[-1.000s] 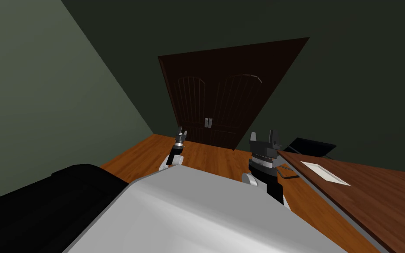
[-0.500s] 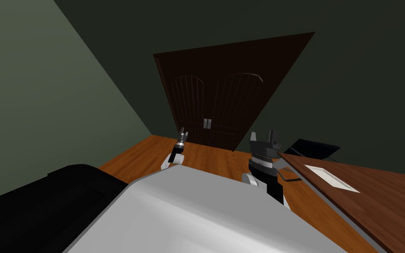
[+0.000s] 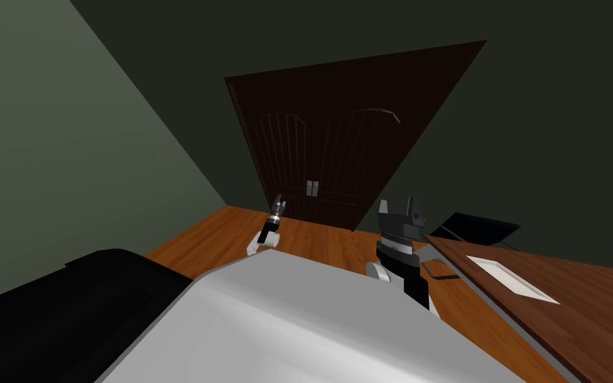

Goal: Pull the door open

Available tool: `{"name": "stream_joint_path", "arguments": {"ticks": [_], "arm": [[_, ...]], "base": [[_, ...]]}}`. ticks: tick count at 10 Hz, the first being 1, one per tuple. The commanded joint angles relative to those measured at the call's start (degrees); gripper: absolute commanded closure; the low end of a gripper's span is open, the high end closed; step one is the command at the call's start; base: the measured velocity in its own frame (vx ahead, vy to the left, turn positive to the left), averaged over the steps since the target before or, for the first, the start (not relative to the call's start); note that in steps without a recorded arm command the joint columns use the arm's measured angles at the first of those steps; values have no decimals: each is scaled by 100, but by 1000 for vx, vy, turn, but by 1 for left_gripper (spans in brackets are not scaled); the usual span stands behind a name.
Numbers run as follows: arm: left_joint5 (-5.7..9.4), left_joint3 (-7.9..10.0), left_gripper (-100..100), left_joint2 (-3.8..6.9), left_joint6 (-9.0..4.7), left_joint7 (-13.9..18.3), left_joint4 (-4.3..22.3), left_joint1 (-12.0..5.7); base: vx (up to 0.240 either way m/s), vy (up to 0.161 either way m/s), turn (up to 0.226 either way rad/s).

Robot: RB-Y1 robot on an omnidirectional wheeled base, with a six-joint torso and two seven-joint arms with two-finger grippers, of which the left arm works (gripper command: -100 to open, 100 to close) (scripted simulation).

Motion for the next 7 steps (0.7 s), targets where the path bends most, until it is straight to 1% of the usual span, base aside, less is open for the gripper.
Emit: {"name": "stream_joint_path", "arguments": {"ticks": [1,6,7], "arm": [[-2,10,-100,36,46,-1,183,-91],[-18,34,-100,109,200,-22,744,-402],[-24,44,-100,135,260,-31,964,-524]], "base": [[97,-43,-11],[98,-33,-9],[132,-24,-21]]}}
